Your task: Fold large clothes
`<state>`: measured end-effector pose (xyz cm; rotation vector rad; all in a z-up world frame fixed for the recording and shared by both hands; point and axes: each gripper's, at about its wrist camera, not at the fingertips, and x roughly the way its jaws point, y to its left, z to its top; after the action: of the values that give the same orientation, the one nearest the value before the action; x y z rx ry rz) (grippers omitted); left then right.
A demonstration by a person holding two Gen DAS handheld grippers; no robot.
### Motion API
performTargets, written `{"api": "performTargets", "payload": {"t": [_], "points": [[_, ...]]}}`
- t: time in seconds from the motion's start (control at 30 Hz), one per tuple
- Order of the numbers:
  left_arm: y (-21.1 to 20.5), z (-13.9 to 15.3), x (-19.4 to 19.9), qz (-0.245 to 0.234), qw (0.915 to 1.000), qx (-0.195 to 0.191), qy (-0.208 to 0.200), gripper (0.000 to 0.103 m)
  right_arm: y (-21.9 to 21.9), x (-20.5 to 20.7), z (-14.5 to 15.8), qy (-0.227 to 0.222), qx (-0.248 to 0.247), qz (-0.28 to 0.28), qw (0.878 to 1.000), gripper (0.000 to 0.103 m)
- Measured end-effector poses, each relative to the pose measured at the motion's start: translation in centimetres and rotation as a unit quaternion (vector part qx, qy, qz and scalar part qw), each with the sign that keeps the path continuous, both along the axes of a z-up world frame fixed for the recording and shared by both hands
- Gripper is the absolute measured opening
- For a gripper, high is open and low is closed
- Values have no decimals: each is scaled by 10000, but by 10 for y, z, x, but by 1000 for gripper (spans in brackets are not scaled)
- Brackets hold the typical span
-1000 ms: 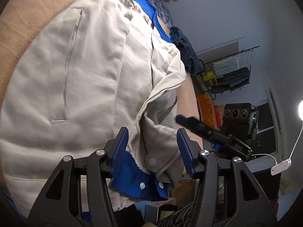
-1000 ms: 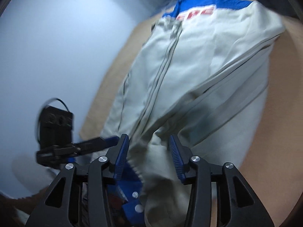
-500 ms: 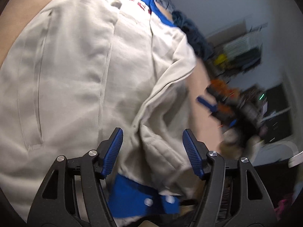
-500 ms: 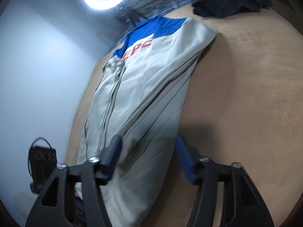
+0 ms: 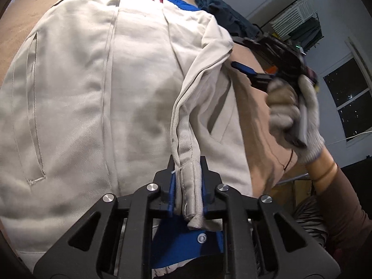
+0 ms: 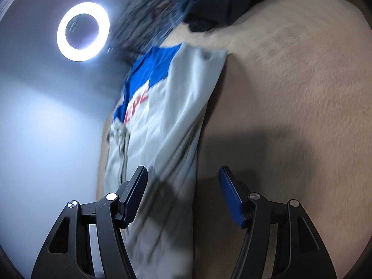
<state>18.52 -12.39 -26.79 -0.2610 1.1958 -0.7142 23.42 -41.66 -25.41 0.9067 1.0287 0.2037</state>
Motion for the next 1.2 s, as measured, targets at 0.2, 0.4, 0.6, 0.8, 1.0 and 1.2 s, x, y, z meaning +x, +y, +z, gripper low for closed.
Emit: {"api": "performTargets", "payload": {"t": [0.2,0.4,0.6,0.8,1.0,1.2], "points": [[-3,9,-15,-214,9996,-38,-159,11,-16,34,-9,58,-12,-476,9988,63],[-6,11,-20,-335,9993,-126,-141,10,-18,61,-18,83,-128,-566,9983,63],[-3,6,-23,-337,9990,-304,3,9,1,84,-1,-116,-582,-78,9982,10],[-4,5,-29,-336,9984,-444,103,9,41,102,30,-410,-1330,279,9899,4],[-4,2,-32,-349,9980,-482,229,9,95,122,41,-673,-1410,829,9842,4],[0,-8,-30,-226,9972,-534,473,9,134,132,32,-396,-1234,1815,9748,22]]}}
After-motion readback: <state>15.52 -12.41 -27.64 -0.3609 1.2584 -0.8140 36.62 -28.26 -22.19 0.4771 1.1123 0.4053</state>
